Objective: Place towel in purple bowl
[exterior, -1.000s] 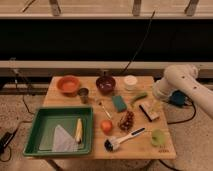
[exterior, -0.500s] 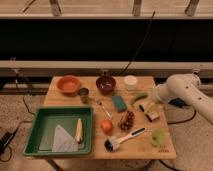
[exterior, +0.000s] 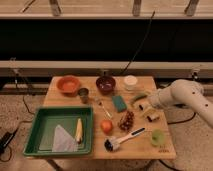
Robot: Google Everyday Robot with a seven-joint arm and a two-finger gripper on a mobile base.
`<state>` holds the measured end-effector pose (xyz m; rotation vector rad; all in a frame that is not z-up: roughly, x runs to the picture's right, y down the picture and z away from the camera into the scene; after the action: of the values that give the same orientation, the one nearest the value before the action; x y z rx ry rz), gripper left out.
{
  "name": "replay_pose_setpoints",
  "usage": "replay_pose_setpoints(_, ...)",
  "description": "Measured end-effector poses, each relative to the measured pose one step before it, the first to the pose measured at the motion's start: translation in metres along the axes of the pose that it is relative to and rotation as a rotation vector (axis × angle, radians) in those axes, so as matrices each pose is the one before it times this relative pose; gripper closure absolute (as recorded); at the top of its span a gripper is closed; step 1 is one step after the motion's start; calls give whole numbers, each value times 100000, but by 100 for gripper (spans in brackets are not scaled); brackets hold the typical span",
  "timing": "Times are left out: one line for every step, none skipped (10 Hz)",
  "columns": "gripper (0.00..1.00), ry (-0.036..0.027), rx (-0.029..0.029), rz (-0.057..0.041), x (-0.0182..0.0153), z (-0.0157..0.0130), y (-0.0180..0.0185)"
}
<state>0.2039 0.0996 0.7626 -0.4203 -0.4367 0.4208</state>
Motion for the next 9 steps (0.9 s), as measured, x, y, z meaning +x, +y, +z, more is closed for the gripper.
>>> replay_pose_setpoints(20,-889,-1101,-935,-469,76,454)
replay_pose_setpoints(20,-46,-77,-185,-102,68,-19)
replay_pose_setpoints(20,9,-5,-40,-21,16,-15)
replay_pose_setpoints(20,33,65,80,49,-41,-2)
replay_pose_setpoints(20,-3,66,62,23,-33,-14)
replay_pose_setpoints(20,-33,-180,-187,-103,96,20)
replay_pose_setpoints(20,241,155,154,139,29,6)
replay_pose_setpoints(20,-197,646,566,63,20,-41)
replay_pose_setpoints(20,-1989,1803,5425,253,-118,447)
